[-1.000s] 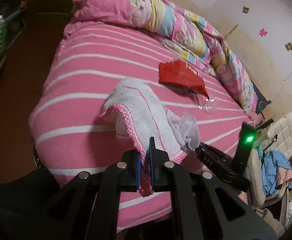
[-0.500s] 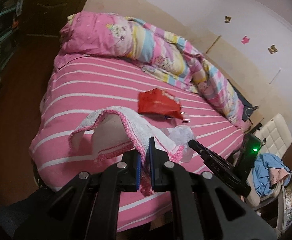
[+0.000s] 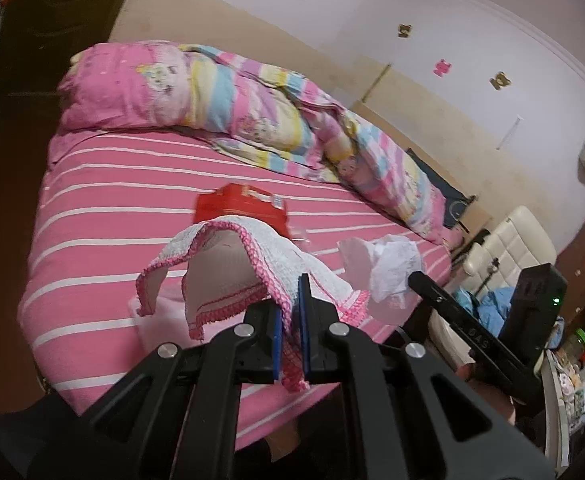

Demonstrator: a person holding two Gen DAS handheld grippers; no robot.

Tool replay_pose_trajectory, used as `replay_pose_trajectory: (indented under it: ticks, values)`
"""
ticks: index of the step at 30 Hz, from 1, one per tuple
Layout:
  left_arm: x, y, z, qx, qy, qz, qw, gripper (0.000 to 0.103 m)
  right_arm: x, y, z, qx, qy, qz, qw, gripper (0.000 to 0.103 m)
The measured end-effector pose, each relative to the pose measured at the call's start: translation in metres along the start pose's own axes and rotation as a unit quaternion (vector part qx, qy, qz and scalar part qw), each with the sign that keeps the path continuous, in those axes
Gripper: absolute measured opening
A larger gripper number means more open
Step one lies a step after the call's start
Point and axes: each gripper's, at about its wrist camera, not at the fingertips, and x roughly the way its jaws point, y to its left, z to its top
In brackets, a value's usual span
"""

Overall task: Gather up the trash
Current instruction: 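Lift a white tissue with the right tool while the left tool lifts the pink-edged cloth, then carry the tissue and pink-edged cloth off the bed over the black bin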

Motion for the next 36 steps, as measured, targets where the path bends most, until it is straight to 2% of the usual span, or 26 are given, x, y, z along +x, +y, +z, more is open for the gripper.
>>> replay_pose_trajectory:
  ticks: [7,11,16,20,27,30,36]
  values:
    - [0.03,-0.052,-0.007,0.032,0.021,-0.044,0.9983,0.007,-0.047,-0.042,-0.006,0.036,-0.016,-0.032,0.999,0.002]
    - [0.052,-0.079,-0.016,0.045,0.042,-0.068,0.9958,0.007,-0.085,-0.078,-0.022,0.068,-0.027,-0.066,0.995,0.002]
    - [0.084,-0.115,-0.035,0.059,0.074,-0.107,0.9897,0.007,-0.123,-0.122,-0.051,0.104,-0.026,-0.113,0.988,0.002]
    - [0.114,-0.148,-0.056,0.076,0.113,-0.136,0.9814,0.007,-0.148,-0.159,-0.08,0.13,-0.016,-0.153,0.98,0.002]
    - [0.168,-0.207,-0.101,0.116,0.189,-0.182,0.9581,0.007,-0.186,-0.219,-0.134,0.169,0.024,-0.219,0.961,0.002]
    - [0.202,-0.226,-0.128,0.103,0.245,-0.205,0.9421,0.007,-0.193,-0.239,-0.153,0.183,0.038,-0.236,0.954,0.002]
    - [0.262,-0.262,-0.192,0.122,0.327,-0.209,0.9134,0.007,-0.191,-0.278,-0.196,0.218,0.073,-0.261,0.938,0.002]
